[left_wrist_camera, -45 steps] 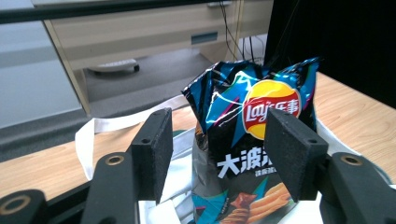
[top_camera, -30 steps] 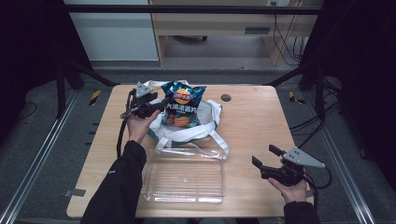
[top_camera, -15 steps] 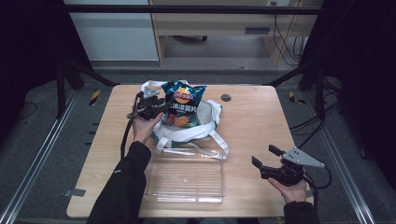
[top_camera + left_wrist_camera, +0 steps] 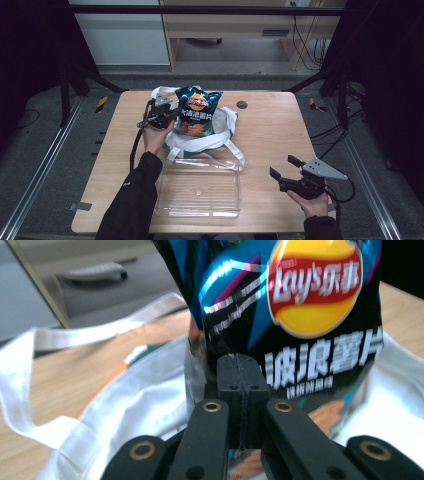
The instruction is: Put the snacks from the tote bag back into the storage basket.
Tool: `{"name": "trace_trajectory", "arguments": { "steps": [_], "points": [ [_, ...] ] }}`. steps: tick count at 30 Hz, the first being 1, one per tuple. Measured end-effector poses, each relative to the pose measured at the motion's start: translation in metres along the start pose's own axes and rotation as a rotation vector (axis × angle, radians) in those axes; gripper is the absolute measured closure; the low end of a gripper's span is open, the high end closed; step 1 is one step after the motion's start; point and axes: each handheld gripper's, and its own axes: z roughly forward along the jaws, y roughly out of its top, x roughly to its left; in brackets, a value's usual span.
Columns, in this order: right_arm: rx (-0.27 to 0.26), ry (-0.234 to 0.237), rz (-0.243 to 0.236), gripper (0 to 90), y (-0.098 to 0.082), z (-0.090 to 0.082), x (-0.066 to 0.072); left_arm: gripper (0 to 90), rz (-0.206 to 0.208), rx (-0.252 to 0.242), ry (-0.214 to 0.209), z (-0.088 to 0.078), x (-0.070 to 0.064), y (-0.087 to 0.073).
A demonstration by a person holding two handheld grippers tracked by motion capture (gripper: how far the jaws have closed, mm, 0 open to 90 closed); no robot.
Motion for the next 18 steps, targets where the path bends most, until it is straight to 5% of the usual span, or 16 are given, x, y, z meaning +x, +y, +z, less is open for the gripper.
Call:
{"name": "trace_trajectory", "arguments": {
  "steps": [1,4,5,7,15,18],
  "points": [
    [-0.001,0.0,-0.002,18.7,0.0,0.0,0.0,73.0,-0.013,-0.044,0.014,-0.004,0.002,0.003],
    [-0.001,0.001,0.0,18.7,0.0,0.0,-0.001,63.6,-0.002,-0.068,0.042,-0.006,0.003,0.007],
    [0.0,0.001,-0.001,18.8,0.0,0.0,-0.001,51.7,-0.002,-0.057,0.046,-0.005,0.005,0.009],
    [0.001,0.0,-0.002,19.1,0.0,0.0,0.0,46.2,0.002,-0.029,0.04,-0.001,0.007,0.011],
    [0.0,-0.002,0.0,20.0,0.0,0.0,-0.002,42.7,0.013,0.005,-0.01,0.022,0.004,0.005],
    [0.001,0.0,-0.002,20.4,0.0,0.0,-0.002,53.0,-0.015,0.025,-0.02,0.028,0.004,0.002]
  ]
}}
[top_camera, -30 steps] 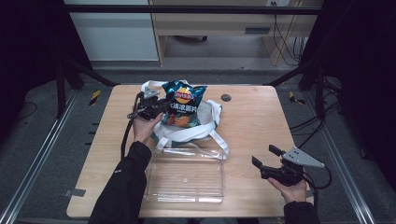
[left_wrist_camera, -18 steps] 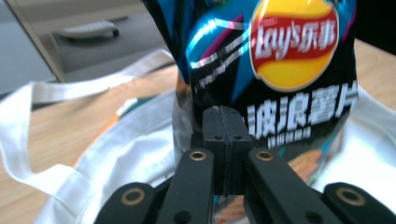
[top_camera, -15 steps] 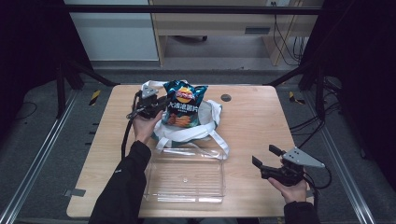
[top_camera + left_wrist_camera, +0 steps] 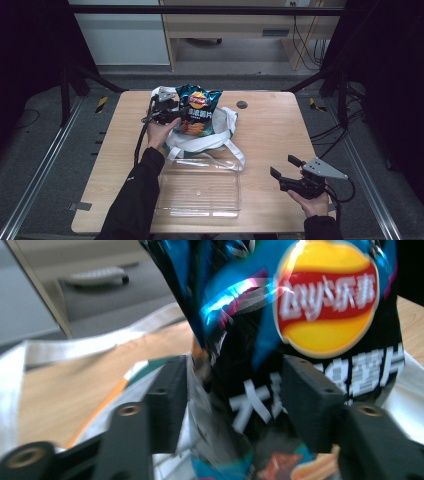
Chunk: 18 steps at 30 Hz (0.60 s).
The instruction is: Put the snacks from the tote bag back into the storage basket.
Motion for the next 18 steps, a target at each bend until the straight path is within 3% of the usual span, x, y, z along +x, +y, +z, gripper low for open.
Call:
{"name": "trace_trajectory", "arguments": {
  "steps": [1,2,3,6,8,12,18],
  "points": [
    [-0.002,-0.001,-0.001,20.6,0.0,0.0,0.0,59.6,0.0,-0.001,0.0,0.0,-0.001,0.0],
    [0.0,-0.003,-0.001,20.9,0.0,0.0,0.0,75.6,-0.001,0.004,-0.001,-0.001,-0.001,0.001],
    [0.0,-0.001,0.0,21.1,0.0,0.0,0.0,82.8,0.003,0.012,0.006,-0.002,-0.002,0.002],
    [0.001,-0.001,-0.001,21.4,0.0,0.0,0.0,89.8,0.008,0.031,0.01,-0.004,-0.002,0.001],
    [0.002,0.004,-0.002,21.7,0.0,0.0,0.001,90.0,0.008,0.027,0.019,-0.007,-0.005,0.001],
    [-0.001,0.003,-0.002,21.7,0.0,0.0,0.001,90.0,-0.036,0.008,0.007,-0.02,-0.01,-0.002],
    [0.0,-0.002,-0.009,21.9,0.0,-0.001,0.0,90.0,-0.04,-0.006,0.007,-0.047,-0.023,-0.013]
  ]
}}
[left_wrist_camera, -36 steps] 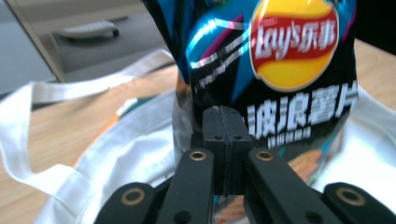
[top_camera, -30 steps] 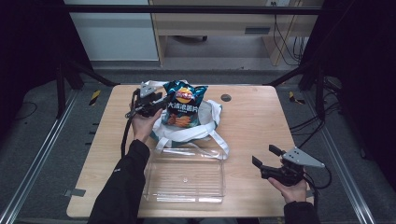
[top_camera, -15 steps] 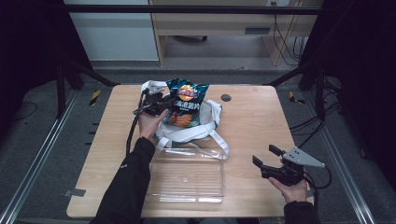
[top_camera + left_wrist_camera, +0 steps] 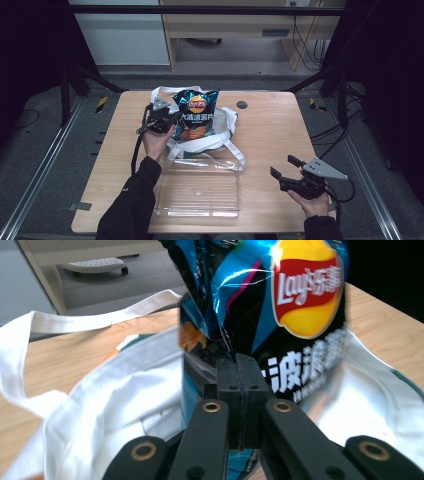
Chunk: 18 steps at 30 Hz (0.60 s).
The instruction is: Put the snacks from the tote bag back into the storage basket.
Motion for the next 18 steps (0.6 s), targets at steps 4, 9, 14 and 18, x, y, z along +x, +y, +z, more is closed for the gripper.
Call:
{"name": "trace_trajectory", "arguments": {
  "steps": [4,9,14,18],
  "points": [
    [0.001,-0.003,0.004,22.0,0.0,0.0,0.0,90.0,0.027,-0.005,0.019,-0.012,-0.008,-0.007],
    [0.009,-0.004,0.0,22.4,-0.001,0.001,0.0,90.0,0.017,0.007,0.055,-0.006,-0.002,-0.01],
    [0.012,-0.002,-0.002,22.3,-0.001,0.002,0.0,90.0,-0.008,-0.003,0.024,-0.004,0.006,-0.01],
    [0.011,-0.003,-0.001,22.3,-0.001,0.001,0.0,87.5,0.019,-0.004,0.026,-0.006,0.005,-0.008]
  ]
}}
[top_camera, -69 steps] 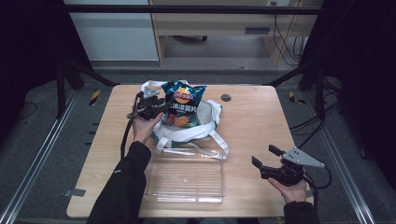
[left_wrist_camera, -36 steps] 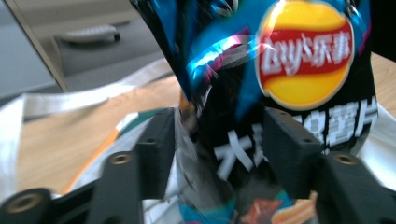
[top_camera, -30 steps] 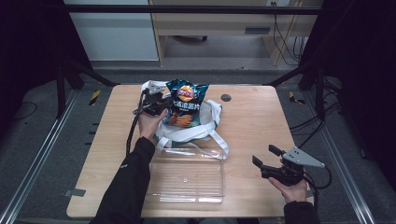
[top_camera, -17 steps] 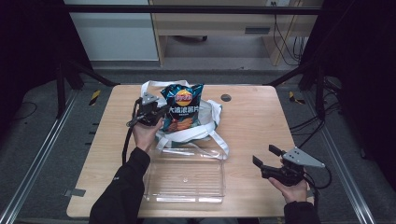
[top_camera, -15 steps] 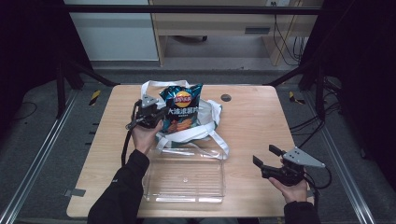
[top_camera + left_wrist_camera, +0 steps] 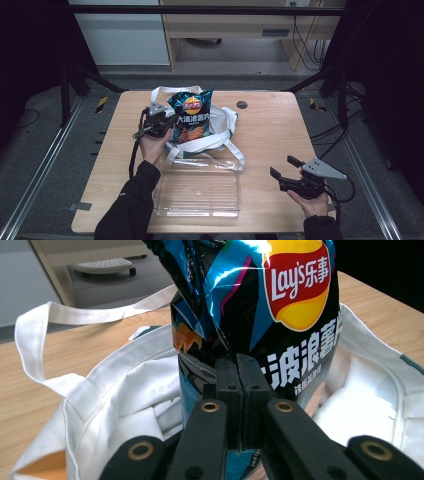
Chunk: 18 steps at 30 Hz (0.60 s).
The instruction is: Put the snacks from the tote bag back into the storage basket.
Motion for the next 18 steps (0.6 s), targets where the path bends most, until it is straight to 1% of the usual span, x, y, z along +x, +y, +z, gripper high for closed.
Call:
{"name": "trace_trajectory", "arguments": {
  "steps": [1,2,3,4,5,6,7,8,10,11,13,14,15,16,18],
  "points": [
    [0.0,0.001,0.0,22.2,0.0,0.0,0.0,84.6,0.006,0.002,0.004,-0.001,0.001,0.001],
    [-0.003,0.0,-0.004,22.2,0.0,0.0,0.0,75.3,-0.004,-0.012,0.006,-0.003,0.002,0.003],
    [-0.003,0.0,-0.003,22.2,0.0,0.0,0.0,71.2,-0.004,-0.012,0.006,-0.003,0.002,0.003],
    [-0.003,0.0,-0.003,22.2,0.0,0.0,0.0,71.2,-0.003,-0.017,0.013,-0.005,0.004,0.004],
    [-0.003,-0.001,-0.001,22.2,0.0,0.0,0.0,67.5,-0.003,-0.023,0.021,-0.007,0.005,0.006],
    [-0.002,-0.002,0.0,22.1,0.0,0.0,0.0,62.3,-0.004,-0.034,0.02,-0.009,0.007,0.009],
    [-0.002,-0.001,0.002,22.1,0.0,-0.001,0.0,59.9,0.006,-0.055,0.031,-0.012,0.009,0.011],
    [-0.002,-0.002,0.004,22.1,0.0,-0.001,0.0,57.7,-0.011,-0.059,0.033,-0.015,0.009,0.013],
    [-0.004,-0.002,0.002,22.1,0.0,-0.001,0.0,54.1,0.001,-0.063,0.04,-0.021,0.012,0.019],
    [-0.004,-0.002,0.002,22.1,0.0,-0.001,0.0,54.1,0.007,-0.067,0.046,-0.024,0.014,0.022],
    [-0.003,-0.001,0.001,22.1,0.0,-0.001,0.0,50.9,0.013,-0.072,0.059,-0.028,0.017,0.029],
    [-0.003,-0.003,0.004,22.1,0.0,-0.001,0.0,50.3,0.011,-0.089,0.068,-0.031,0.021,0.036],
    [-0.003,-0.003,0.004,22.1,0.0,-0.001,0.0,49.7,0.011,-0.089,0.068,-0.031,0.021,0.036],
    [-0.005,-0.003,0.002,22.1,0.0,-0.001,0.0,48.7,0.023,-0.107,0.065,-0.031,0.023,0.039],
    [-0.006,-0.003,0.002,22.1,0.0,-0.001,0.0,48.0,0.017,-0.107,0.074,-0.032,0.025,0.044]
  ]
}}
